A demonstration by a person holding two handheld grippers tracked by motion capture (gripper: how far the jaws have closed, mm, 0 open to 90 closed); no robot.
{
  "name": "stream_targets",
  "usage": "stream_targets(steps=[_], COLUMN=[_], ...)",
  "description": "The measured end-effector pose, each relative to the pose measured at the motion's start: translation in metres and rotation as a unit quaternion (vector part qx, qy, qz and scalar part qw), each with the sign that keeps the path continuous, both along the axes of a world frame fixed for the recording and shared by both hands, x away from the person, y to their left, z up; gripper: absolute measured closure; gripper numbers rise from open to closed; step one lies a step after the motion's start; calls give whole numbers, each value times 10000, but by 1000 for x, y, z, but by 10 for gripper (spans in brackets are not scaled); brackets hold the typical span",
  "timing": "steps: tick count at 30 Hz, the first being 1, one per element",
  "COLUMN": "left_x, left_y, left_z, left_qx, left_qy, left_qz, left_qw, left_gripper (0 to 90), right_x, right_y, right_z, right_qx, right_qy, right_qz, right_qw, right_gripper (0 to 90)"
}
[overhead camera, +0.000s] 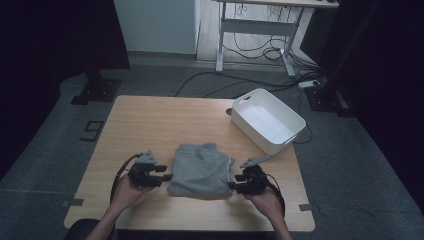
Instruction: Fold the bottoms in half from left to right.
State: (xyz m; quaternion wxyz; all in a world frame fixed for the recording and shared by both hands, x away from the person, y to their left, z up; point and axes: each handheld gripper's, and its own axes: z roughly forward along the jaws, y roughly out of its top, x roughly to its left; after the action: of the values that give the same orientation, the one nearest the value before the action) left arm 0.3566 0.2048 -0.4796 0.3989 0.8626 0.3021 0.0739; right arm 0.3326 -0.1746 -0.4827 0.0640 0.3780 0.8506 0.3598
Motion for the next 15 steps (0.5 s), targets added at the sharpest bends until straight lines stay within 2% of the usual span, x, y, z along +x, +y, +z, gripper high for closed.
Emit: stream_targets(steps=[2,5,7,9,12,15], left_x=[13,35,50,63,75,76], left_y=[-10,-29,-42,-53,-64,-67], left_z=[9,15,14,9,-5,-20], left_qx=[68,207,226,240,303,627], left_qy=[-179,-329,-287,-193,-24,38], left_qz=[-80,-272,-343,-458,-582,-646], left_qw=[9998,9989,9987,9985,9978,9959], left_gripper=[453,400,379,357,333,325], right_x=[8,29,46,62,77,77], right_y=[0,9,20,32,49,57], right_z=[15,30,35,35,28,15], right_qx=[36,3,-13,-27,-133,-267], right_qy=[-140,-260,-315,-261,-199,-89], right_qz=[-6,21,54,100,223,365], right_qw=[9999,9997,9995,9996,9995,9989], right_gripper=[485,456,438,431,424,436])
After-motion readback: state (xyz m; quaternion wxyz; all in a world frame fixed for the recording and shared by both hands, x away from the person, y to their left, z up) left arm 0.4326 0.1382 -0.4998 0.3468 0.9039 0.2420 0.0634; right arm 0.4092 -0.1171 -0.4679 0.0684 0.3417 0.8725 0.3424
